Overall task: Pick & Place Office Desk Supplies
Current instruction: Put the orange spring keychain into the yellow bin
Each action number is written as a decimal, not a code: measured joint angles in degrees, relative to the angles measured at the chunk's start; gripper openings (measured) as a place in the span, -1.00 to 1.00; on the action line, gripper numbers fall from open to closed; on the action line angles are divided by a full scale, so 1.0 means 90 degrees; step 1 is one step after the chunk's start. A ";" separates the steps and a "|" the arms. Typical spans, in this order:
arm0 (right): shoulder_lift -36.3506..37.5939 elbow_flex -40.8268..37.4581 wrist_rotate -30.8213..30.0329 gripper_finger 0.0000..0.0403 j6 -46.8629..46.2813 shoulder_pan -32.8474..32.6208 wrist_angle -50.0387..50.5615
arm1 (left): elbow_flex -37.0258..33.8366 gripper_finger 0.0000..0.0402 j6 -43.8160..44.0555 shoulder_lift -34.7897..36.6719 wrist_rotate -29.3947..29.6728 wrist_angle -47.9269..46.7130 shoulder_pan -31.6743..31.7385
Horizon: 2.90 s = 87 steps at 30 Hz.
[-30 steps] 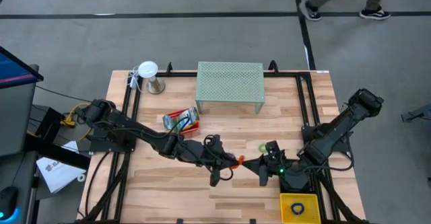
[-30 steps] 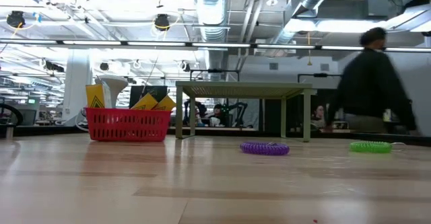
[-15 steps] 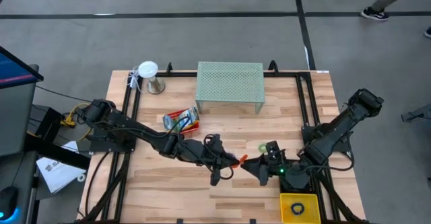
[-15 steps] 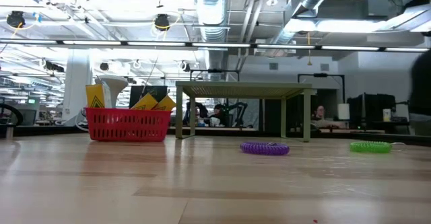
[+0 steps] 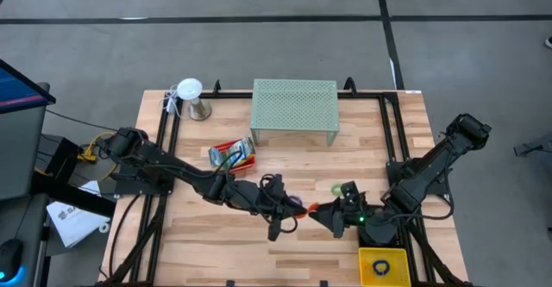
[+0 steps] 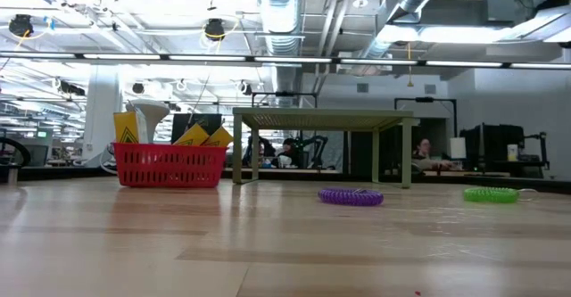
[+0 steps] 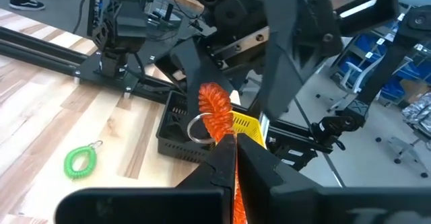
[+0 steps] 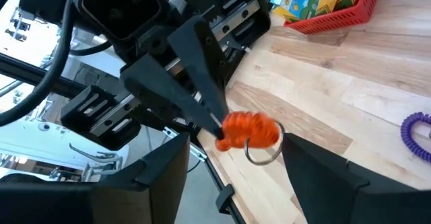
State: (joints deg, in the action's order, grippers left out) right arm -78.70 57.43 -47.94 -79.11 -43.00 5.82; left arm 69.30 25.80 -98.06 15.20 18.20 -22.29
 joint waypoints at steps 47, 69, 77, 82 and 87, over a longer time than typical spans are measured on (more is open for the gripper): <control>0.0000 0.0000 -0.0070 -1.00 0.0841 0.0000 -0.0220 | 0.0000 -1.00 0.0005 -0.0002 0.0007 0.0131 -0.0022; 0.0000 0.0000 -0.0654 -1.00 0.0633 -0.0448 -0.0206 | 0.0000 -0.99 0.0001 -0.0002 -0.0196 -0.0199 -0.0024; 0.0000 0.0005 -0.0966 -1.00 0.0622 -0.0609 -0.0374 | 0.0000 -0.79 0.0015 0.0101 -0.0805 -0.0437 -0.0055; 0.0000 0.0005 -0.1008 -1.00 0.0602 -0.0685 -0.0413 | -0.0001 -0.55 0.0054 0.0289 -0.1022 -0.1424 -0.0122; 0.0005 0.0009 -0.0864 -1.00 0.0199 -0.0847 -0.0186 | -0.0006 -0.36 0.0063 0.0526 -0.1015 -0.2691 -0.0170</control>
State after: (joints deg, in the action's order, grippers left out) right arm -78.66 57.51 -55.72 -77.32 -50.62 4.15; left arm 69.24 26.37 -93.33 6.06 -6.02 -23.81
